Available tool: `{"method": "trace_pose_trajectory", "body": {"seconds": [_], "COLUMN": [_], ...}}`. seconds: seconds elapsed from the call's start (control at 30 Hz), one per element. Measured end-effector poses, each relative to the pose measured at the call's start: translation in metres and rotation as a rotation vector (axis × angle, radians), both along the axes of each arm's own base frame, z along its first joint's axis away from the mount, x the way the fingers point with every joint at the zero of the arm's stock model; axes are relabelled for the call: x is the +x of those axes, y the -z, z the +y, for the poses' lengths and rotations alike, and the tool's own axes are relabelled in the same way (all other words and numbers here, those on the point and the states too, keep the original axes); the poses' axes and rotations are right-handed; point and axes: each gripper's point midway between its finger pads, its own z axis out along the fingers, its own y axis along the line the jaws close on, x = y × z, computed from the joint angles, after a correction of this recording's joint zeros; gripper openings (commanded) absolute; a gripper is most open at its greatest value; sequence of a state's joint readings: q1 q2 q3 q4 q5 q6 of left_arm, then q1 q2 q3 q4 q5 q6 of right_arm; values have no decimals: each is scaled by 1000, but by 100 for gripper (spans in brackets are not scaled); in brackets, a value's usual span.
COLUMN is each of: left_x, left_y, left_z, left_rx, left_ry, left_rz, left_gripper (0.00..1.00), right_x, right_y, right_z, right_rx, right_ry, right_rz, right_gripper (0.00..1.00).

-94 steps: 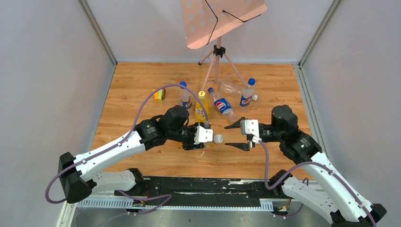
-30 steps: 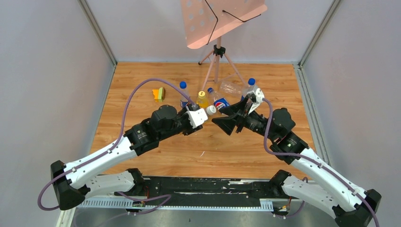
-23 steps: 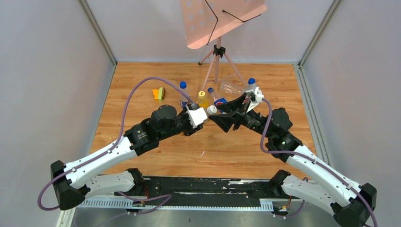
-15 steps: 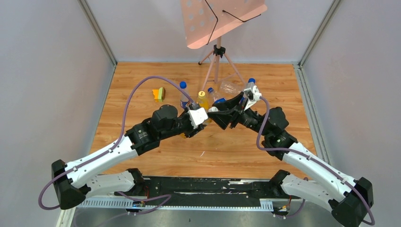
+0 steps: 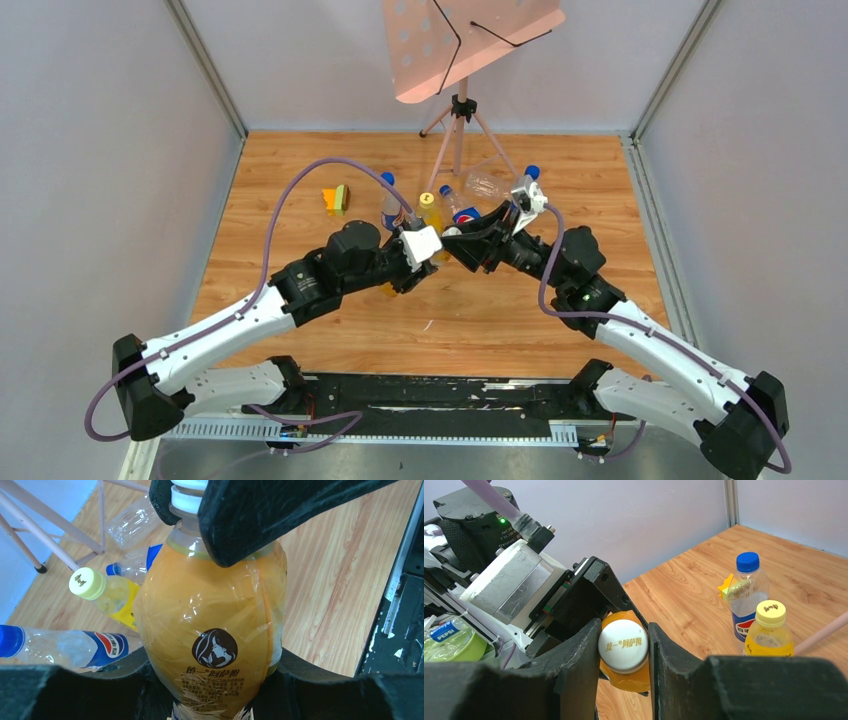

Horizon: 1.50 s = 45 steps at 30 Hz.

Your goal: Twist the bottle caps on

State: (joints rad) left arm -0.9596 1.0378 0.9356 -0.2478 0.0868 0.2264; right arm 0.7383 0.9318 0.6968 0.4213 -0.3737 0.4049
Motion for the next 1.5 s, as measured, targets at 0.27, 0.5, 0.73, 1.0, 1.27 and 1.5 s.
{"method": "trace_pose_trajectory", "body": {"seconds": [0.27, 0.5, 0.73, 1.0, 1.27, 1.5], "left_x": [6, 16, 33, 46, 50, 51], "left_y": [-5, -35, -88, -100, -103, -106], "left_z": [6, 31, 90, 129, 142, 145], "left_rx": [5, -51, -227, -304, -324, -338], "left_ry": [-53, -182, -432, -622, -686, -700], "left_rz": [-4, -91, -242, -314, -335, -344], "left_gripper": [100, 100, 100, 100, 100, 100], "right_x": [4, 2, 11, 29, 37, 40], "right_y": [17, 29, 72, 109, 130, 130], "right_z": [-11, -29, -27, -21, -5, 1], "right_rx": [-207, -370, -516, -635, -698, -698], "right_ry": [50, 87, 72, 93, 88, 93], "right_rz": [24, -15, 31, 46, 18, -2], "right_gripper": [0, 1, 0, 0, 16, 35]}}
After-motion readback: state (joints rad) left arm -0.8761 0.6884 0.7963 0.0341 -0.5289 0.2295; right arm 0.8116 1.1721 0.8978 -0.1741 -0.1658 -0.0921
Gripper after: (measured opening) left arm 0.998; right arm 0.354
